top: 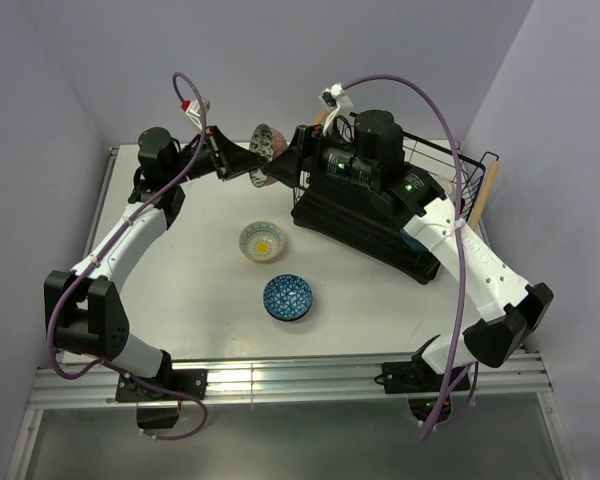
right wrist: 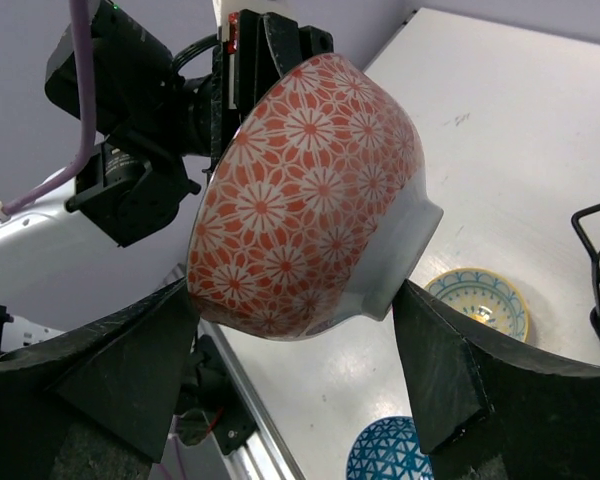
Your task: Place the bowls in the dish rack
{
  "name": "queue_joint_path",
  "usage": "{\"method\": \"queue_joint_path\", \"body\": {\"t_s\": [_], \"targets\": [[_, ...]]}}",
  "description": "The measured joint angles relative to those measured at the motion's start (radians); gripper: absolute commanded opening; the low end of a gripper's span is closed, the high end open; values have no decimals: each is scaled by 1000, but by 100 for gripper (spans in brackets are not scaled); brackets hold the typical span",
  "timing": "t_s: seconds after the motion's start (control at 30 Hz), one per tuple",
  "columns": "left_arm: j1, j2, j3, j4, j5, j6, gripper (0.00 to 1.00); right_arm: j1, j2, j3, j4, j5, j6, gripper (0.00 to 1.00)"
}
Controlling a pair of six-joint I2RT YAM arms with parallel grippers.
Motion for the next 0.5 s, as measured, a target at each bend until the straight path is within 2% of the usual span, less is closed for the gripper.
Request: {"method": "queue_joint_path", "body": {"t_s": [0.1,0.23,0.3,0.4,0.43,0.47,0.5], "targets": [[-4,0,0,0,0,0,0,0,9,-2,-1,-5,12,83],[-5,0,0,-7,-11,9,0,0,14,-3,-2,-5,23,69],[-6,0,0,-9,-14,11,0,0,13,-8,3,0,23,59],[-5,0,-2,-14,-19,14,0,-2,13,-18,15,-1,24,34],[-5,0,-2,-17,-20,16,1,-4,12,-21,19,-3,26,12],[-5,0,-2,-21,-21,18,6,-8,12,-22,20,-6,26,0],[-6,0,-2,-24,-22,19,13,-12,12,-23,20,-11,26,0]]}}
